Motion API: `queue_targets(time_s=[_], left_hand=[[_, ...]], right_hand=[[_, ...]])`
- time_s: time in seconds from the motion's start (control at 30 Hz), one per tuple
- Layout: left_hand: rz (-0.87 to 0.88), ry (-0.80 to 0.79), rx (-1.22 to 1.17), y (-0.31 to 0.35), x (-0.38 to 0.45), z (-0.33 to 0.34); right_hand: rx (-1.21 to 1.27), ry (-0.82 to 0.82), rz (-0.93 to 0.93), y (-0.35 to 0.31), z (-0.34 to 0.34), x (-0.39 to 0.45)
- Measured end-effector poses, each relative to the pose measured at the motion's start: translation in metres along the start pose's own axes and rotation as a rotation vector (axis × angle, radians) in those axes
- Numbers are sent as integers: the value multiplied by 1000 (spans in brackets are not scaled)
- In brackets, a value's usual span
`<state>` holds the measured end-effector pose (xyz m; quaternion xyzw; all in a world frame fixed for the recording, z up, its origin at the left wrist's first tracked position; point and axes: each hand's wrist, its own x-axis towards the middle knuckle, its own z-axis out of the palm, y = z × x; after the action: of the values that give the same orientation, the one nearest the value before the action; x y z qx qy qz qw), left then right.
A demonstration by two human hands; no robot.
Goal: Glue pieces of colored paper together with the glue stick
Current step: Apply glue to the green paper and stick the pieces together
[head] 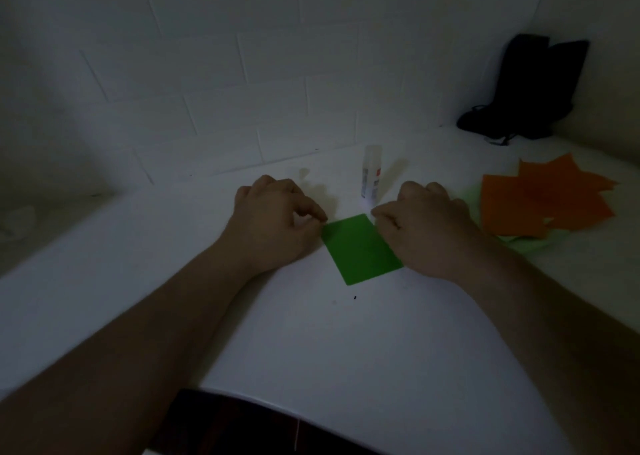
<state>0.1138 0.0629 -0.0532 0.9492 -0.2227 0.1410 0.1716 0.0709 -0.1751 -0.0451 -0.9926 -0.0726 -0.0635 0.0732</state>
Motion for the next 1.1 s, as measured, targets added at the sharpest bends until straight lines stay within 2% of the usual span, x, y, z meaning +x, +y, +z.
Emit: queue_targets(time_s=[0.17,0.33,0.43,0.57,0.63,0.73,0.87,0.97,1.03,1.1], left_hand=[[-5,-78,41,18,1,9],[-37,-129,-57,22,4,9],[-31,-162,-5,22,5,12],[-33,-182,7,24,6,10],[-34,-186,-36,24,6,9],[18,-111,-161,21,5,8],[88,-82,-257,21,5,9],[108,-33,-395,20,3,8],[77,-11,-497,22,3,5],[22,-12,-565,23,4,5]], right_hand=[[137,-43,18,-6,7,5],[324,-56,88,-14,10,11],[390,-66,133,-18,9,14],[573,-37,99,-21,10,13],[639,22,74,-20,9,12],[654,129,43,-17,9,12],[637,93,-7,-14,9,11],[590,136,-19,-13,9,12],[591,149,-12,-12,7,14],[701,164,10,-10,5,15]])
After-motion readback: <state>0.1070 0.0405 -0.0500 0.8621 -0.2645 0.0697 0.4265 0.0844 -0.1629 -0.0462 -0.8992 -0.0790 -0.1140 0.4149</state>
